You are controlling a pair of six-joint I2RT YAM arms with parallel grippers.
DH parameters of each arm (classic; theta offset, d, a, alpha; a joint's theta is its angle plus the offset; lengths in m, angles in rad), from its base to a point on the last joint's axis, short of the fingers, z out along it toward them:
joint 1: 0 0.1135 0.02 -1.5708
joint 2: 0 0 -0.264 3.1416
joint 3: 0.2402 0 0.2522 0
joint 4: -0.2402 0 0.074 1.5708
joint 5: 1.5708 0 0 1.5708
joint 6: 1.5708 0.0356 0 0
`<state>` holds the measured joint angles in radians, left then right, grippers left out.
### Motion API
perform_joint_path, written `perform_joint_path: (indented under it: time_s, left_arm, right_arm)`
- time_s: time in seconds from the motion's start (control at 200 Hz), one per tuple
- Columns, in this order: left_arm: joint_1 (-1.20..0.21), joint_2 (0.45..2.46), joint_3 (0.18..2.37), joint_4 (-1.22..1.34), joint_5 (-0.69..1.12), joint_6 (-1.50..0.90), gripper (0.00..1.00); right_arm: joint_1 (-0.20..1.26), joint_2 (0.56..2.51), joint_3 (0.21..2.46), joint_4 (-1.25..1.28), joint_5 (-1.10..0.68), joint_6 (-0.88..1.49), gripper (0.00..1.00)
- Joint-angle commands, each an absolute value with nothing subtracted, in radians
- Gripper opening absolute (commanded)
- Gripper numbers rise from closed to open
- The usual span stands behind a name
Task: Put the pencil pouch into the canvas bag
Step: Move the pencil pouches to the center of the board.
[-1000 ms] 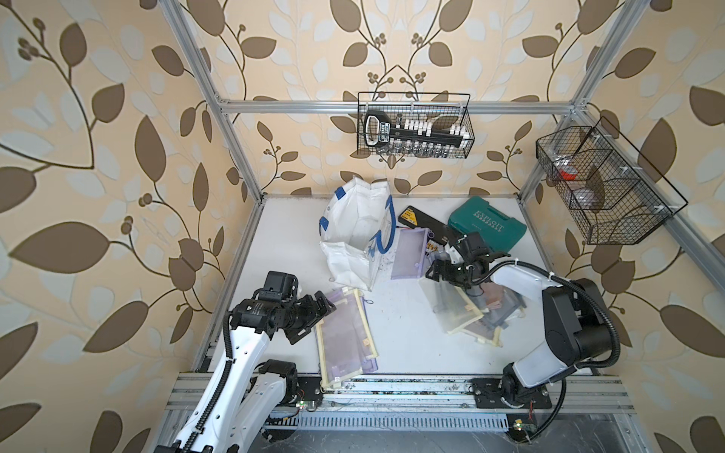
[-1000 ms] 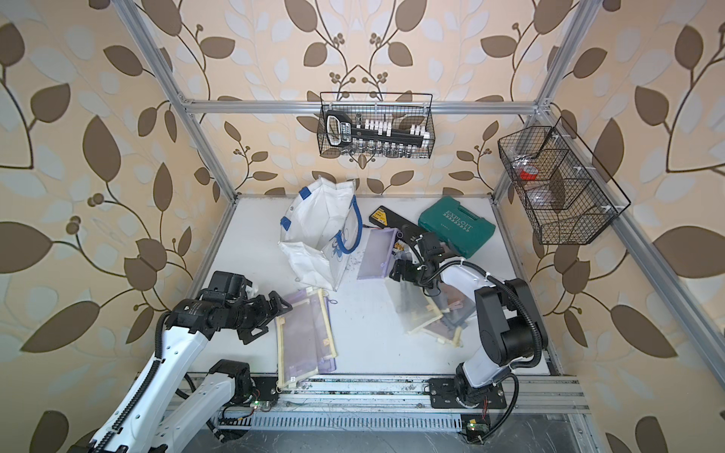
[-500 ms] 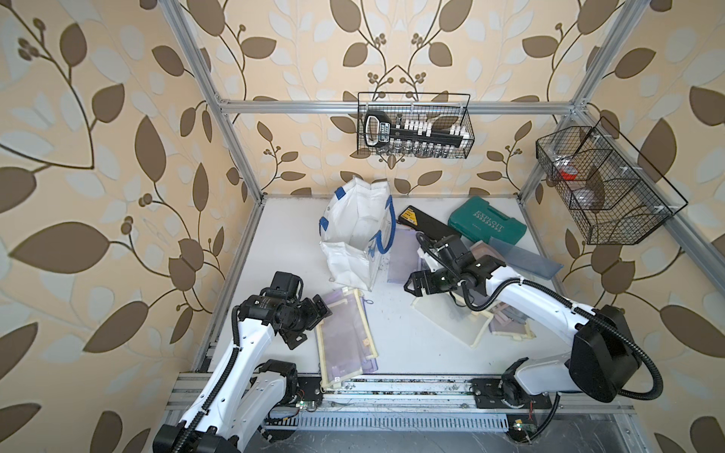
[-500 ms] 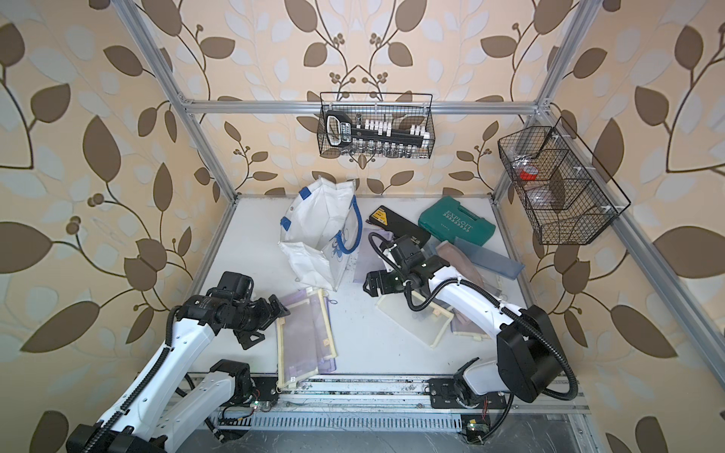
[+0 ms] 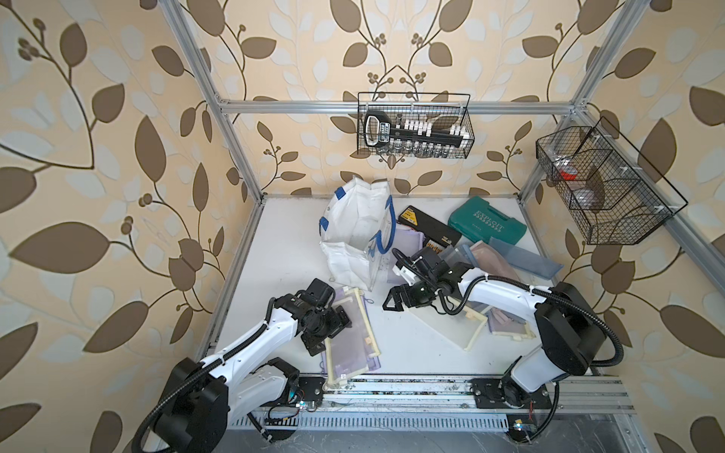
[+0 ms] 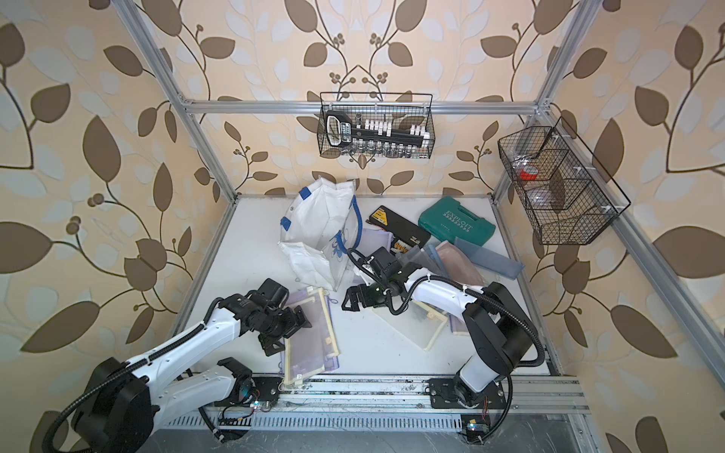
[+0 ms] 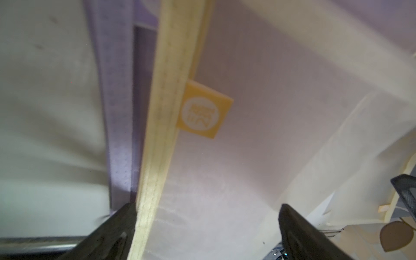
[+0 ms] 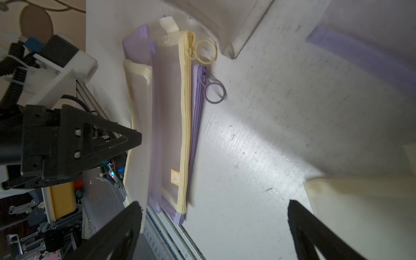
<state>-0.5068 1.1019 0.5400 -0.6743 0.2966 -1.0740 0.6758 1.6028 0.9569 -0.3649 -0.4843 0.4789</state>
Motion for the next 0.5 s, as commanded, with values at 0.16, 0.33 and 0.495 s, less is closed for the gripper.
perform_joint_path:
  time_s: [0.16, 0.33, 0.495]
  left_arm:
    - [-0.713, 1.430, 0.812, -0.477, 0.237, -1.103, 0.94]
    - [-0.807, 1.581, 0.980, -0.462, 0.235, -1.075, 0.84]
    - [-0.827, 1.581, 0.959, -0.413, 0.254, -1.080, 0.79]
  right_arm:
    - [0.559, 1.513, 0.820, -0.345, -0.537, 0.495, 0.96]
    - [0.534, 1.494, 0.791, -0.340, -0.566, 0.488, 0.92]
    - [0.522, 1.495, 0.759, -0.317, -0.588, 0.501, 0.87]
